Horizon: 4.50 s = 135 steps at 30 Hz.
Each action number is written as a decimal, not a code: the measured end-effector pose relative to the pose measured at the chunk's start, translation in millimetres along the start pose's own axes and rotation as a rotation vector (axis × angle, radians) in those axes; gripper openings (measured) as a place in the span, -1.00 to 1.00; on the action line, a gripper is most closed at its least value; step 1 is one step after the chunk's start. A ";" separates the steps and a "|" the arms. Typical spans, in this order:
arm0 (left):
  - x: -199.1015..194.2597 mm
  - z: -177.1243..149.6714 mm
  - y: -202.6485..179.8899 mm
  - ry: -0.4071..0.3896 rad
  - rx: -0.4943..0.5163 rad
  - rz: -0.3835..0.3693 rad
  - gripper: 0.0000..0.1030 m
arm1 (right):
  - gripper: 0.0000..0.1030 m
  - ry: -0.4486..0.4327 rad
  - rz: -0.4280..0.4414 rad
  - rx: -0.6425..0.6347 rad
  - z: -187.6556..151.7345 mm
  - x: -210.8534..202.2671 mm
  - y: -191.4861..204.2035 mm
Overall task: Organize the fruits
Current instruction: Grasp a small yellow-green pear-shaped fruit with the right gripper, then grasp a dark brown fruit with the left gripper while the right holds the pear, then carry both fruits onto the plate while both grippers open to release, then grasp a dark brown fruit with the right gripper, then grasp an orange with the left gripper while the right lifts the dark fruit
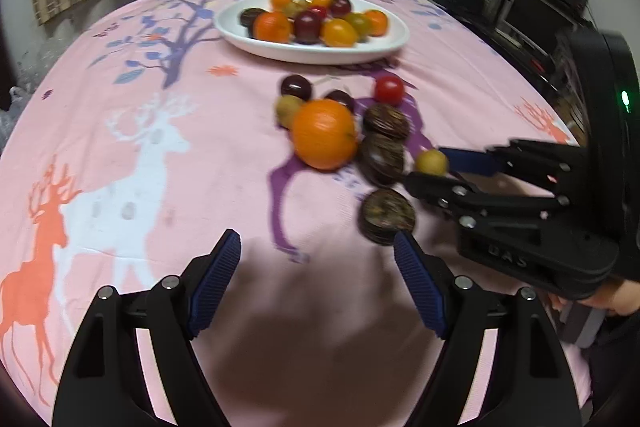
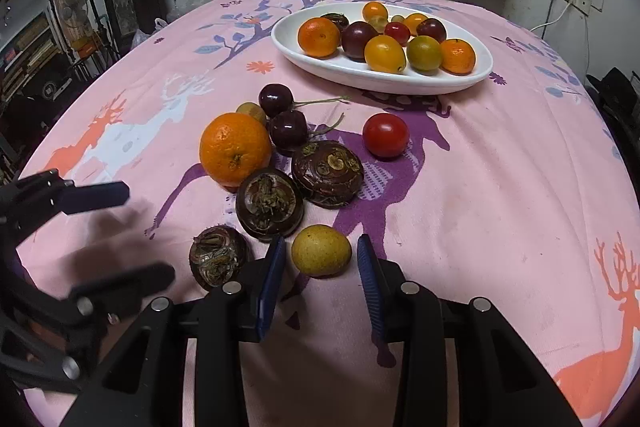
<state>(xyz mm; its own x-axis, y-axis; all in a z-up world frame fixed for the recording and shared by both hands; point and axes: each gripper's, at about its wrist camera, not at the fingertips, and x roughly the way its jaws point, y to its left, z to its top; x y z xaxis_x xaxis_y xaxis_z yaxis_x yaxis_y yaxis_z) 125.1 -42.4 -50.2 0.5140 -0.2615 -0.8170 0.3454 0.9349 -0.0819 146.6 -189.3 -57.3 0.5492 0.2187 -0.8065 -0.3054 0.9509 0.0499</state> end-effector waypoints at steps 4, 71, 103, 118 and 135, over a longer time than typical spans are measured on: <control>4.4 -2.1 -13.6 0.009 0.039 -0.013 0.50 | -0.26 -0.004 0.016 0.001 -0.8 -1.2 -1.9; 55.4 181.3 22.2 -0.121 -0.033 0.016 -0.28 | -0.44 -0.168 0.052 0.222 118.0 21.7 -81.9; 19.2 76.2 24.3 -0.082 -0.133 0.036 0.36 | 0.06 -0.116 0.029 0.257 37.8 -6.7 -59.4; -0.3 48.1 40.9 -0.134 -0.148 0.010 0.50 | 0.06 -0.008 -0.026 0.072 33.7 22.7 -5.8; 18.4 42.1 12.7 -0.083 -0.066 -0.023 0.51 | -0.18 -0.091 -0.005 0.226 27.6 -5.4 -49.8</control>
<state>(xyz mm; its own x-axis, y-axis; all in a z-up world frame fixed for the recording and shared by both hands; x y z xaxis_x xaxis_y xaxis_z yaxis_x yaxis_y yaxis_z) 172.0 -45.5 -42.2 0.5707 -0.2993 -0.7647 0.3067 0.9415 -0.1397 180.3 -231.8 -39.1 0.6215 0.2227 -0.7511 -0.1259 0.9747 0.1847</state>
